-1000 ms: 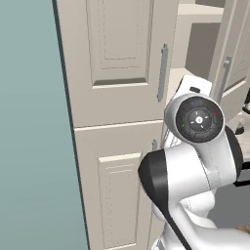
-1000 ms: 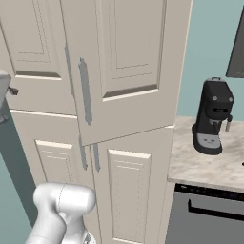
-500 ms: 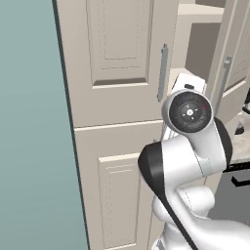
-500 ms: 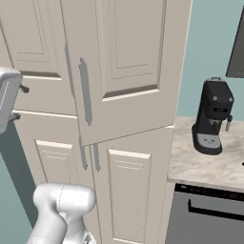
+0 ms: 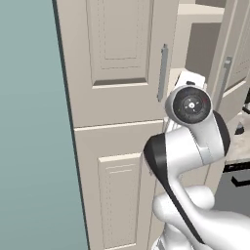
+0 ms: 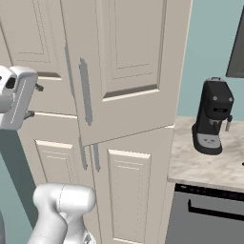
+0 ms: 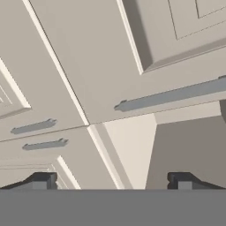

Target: Retrieve the tupperware from the cabinet, then place the raw meat into the tupperware to avoid contamination.

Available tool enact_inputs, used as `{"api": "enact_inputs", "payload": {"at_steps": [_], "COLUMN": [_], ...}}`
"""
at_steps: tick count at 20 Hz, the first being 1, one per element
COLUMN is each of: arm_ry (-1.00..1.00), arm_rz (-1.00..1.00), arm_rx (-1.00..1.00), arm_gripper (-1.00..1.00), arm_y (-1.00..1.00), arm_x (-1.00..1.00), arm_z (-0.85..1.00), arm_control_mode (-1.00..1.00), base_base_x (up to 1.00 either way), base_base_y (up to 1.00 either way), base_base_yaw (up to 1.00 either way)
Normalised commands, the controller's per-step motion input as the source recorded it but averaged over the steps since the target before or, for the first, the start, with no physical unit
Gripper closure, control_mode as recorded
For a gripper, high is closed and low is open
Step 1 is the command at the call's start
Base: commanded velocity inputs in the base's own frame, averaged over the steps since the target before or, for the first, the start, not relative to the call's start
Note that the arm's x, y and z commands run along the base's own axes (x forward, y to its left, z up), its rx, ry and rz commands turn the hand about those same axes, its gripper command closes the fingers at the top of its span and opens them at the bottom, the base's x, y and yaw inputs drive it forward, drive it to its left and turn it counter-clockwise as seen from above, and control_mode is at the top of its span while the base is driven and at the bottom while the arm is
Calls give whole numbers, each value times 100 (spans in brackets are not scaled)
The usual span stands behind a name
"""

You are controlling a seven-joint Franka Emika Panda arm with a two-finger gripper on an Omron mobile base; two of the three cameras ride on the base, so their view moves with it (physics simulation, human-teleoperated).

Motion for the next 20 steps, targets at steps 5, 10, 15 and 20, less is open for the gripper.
{"api": "enact_inputs", "payload": {"at_steps": [5, 10, 15, 20], "arm_ry": [0, 2, 1, 0], "arm_rz": [0, 0, -2, -4], "arm_rx": [-5, -7, -9, -9], "arm_gripper": [-100, -100, -100, -100], "arm_y": [-18, -13, -11, -13], "arm_x": [26, 24, 27, 23], "arm_z": [-5, -2, -5, -6], "arm_control_mode": [-100, -100, -100, -100], "base_base_x": [0, 0, 0, 0], "base_base_y": [0, 0, 0, 0], "base_base_yaw": [0, 0, 0, 0]}}
